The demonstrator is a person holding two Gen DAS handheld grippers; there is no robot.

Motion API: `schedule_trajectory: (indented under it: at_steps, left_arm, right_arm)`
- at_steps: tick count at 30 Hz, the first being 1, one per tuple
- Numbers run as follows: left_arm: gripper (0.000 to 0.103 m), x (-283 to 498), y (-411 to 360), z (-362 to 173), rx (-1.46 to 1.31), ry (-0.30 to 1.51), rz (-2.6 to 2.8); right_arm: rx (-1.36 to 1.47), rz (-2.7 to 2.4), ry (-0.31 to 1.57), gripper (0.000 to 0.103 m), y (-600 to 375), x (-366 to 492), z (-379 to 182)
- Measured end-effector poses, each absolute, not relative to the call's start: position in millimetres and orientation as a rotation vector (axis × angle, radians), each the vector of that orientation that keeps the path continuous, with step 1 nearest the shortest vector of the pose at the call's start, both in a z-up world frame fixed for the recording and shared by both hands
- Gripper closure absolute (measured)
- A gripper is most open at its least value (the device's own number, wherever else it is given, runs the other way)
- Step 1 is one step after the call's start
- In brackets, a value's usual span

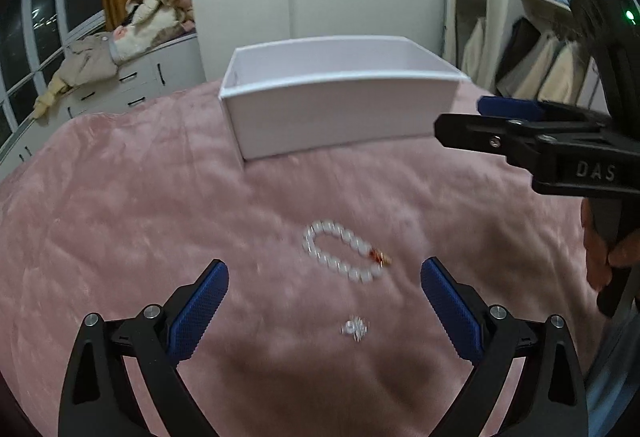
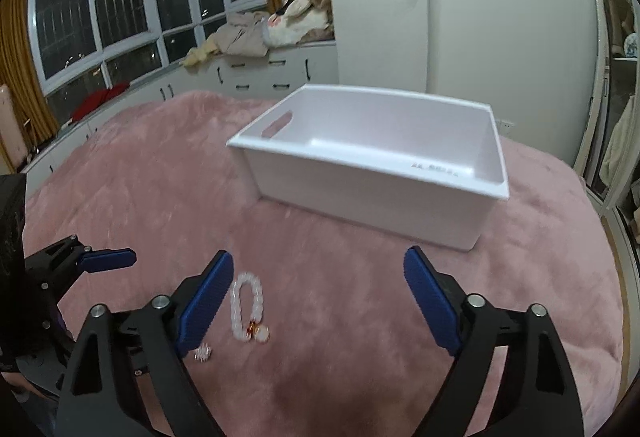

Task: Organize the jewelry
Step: 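Grasp silver flower charm with left tool while right tool grasps white bead bracelet, then carry flower charm and bead bracelet into the white box and open both tools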

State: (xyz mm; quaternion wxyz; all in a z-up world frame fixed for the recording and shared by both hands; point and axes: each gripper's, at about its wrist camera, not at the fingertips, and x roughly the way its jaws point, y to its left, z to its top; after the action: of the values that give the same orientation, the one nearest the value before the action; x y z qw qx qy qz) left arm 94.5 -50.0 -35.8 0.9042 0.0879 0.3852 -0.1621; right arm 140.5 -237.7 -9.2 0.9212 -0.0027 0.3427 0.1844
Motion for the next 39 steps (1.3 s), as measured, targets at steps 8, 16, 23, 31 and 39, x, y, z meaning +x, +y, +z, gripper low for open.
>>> schedule_trajectory:
  at_steps: [8,16,23,31,39]
  left_arm:
    - [0.005,90.5,-41.7,-57.3,0.217,0.863,-0.382]
    - [0.006,93.1,-39.2,-71.0,0.202,0.898,-0.431]
    - [0.034,93.0,-48.3,-85.2,0.231,0.949,-0.507]
    - [0.061,96.1,-54.0,-100.7,0.267,0.992,-0.521]
    - [0.079,102.2,-52.3,-103.3,0.232,1.011,-0.519]
  right_arm:
    - [-0.072,0.401,0.796,0.024,-219.4,142.7,-38.3]
    - [-0.147,0.456,0.896,0.045,-195.7,152.3,-64.3]
    - [-0.167,0.505,0.972,0.053,-174.6,160.5,-86.1]
    - [-0.186,0.514,1.002,0.061,-163.5,163.4,-101.5]
    - [-0.169,0.567,1.021,0.087,-172.5,154.8,-108.2]
